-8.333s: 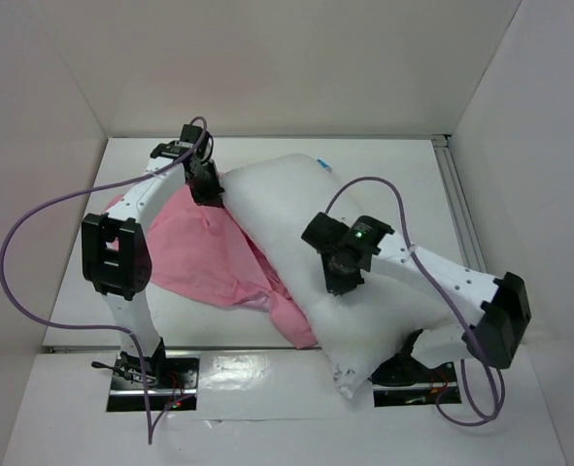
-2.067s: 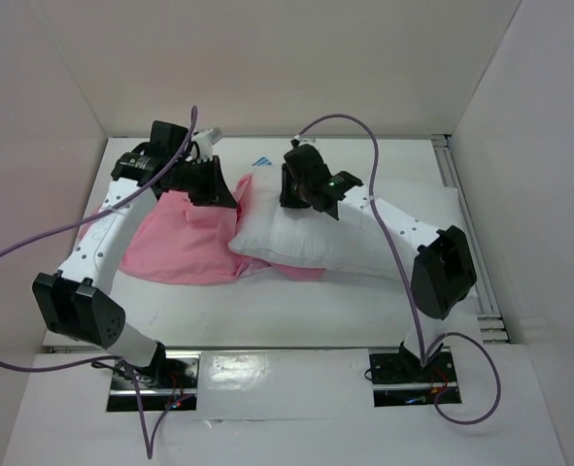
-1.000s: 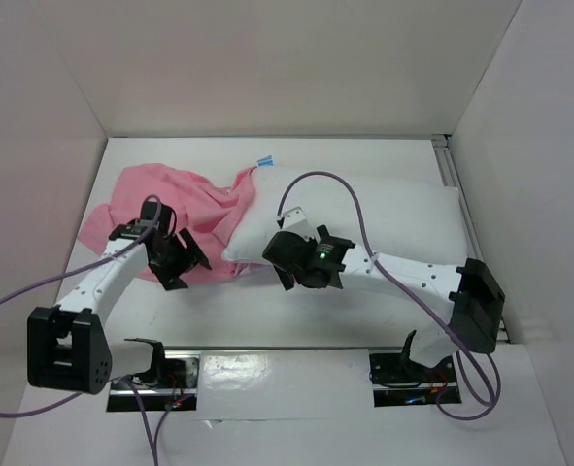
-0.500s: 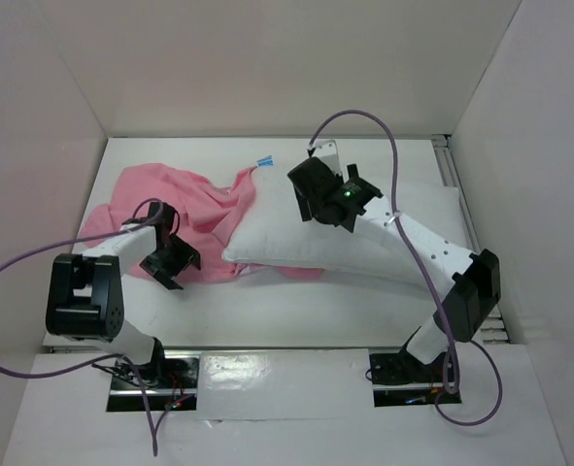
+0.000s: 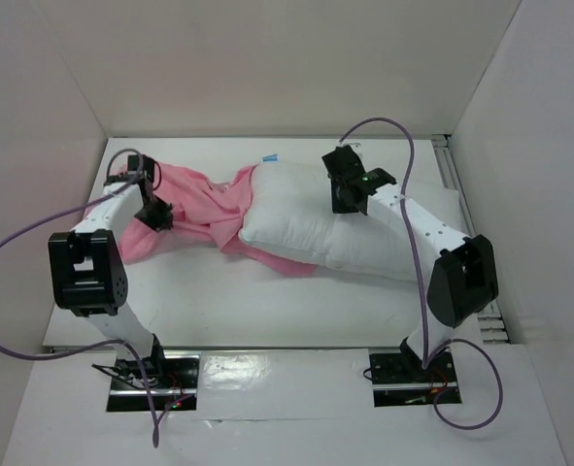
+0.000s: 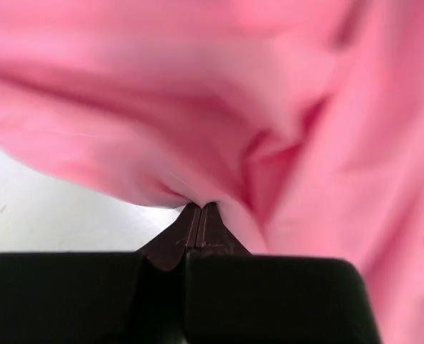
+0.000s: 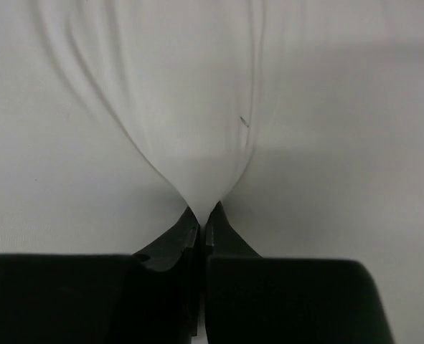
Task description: Put the pillow into the pillowcase
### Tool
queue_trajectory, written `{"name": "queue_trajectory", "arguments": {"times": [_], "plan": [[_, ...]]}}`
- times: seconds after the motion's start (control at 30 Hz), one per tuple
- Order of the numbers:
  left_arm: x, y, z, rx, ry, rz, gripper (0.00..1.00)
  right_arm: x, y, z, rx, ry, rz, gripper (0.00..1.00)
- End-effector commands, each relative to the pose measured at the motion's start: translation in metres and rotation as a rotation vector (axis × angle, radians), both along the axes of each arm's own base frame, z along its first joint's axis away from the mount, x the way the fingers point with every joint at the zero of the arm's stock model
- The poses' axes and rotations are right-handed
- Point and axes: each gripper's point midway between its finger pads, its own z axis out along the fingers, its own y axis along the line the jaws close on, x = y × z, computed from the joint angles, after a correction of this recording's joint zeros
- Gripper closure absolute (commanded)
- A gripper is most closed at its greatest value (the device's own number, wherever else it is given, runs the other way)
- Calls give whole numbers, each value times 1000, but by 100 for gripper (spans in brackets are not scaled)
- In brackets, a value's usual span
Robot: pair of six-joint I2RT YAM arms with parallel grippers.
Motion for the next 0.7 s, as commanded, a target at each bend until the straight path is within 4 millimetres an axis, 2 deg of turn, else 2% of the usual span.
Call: {"name": "queue_trajectory", "arguments": {"times": [0.0, 0.03, 0.07, 0.1, 0.13, 0.17, 0.23, 0.27, 0.3, 0.33, 0.4, 0.47, 0.5, 0.53, 0.57, 0.6, 0.63, 0.67], "plan": [[31, 44, 40, 153, -59, 17, 100, -20, -22, -22, -1, 61, -67, 100], [37, 51, 45, 166, -70, 7, 100, -24, -23, -11, 20, 35, -76, 100], [48, 62, 59, 184, -99, 22, 100, -29, -21, -9, 50, 34, -71, 100], [51, 63, 55, 186, -82, 11, 100, -38, -18, -13, 67, 47, -69, 100], [54, 75, 58, 191, -80, 29, 100, -46, -16, -3, 95, 29, -65, 100], [64, 78, 68, 204, -108, 13, 100, -56, -11, -4, 115, 45, -47, 100], [74, 87, 66, 232, -99, -7, 100, -80, 7, -7, 146, 64, -11, 100], [76, 90, 67, 246, -88, -18, 100, -86, 11, 0, 162, 41, -4, 100], [83, 99, 79, 290, -100, -8, 100, -95, 14, 1, 157, 50, 3, 100], [77, 103, 72, 305, -42, -14, 100, -107, 22, -1, 159, 61, 8, 100], [73, 115, 81, 368, -14, 14, 100, -118, 24, 0, 134, 65, 16, 100], [70, 119, 85, 383, -8, -24, 100, -124, 37, 3, 144, 67, 63, 100], [70, 115, 89, 371, -16, -63, 100, -128, 41, 1, 133, 86, 93, 100], [67, 103, 85, 319, -3, -139, 94, -129, 44, 4, 128, 93, 103, 96], [65, 90, 89, 297, -7, -182, 81, -128, 40, 4, 99, 93, 101, 84], [60, 78, 99, 290, -32, -220, 48, -129, 37, 5, 66, 96, 96, 66], [50, 67, 94, 275, -16, -256, 35, -125, 38, 12, 59, 81, 99, 41], [48, 48, 98, 276, -37, -320, 25, -124, 38, 16, 53, 77, 111, 33]]}}
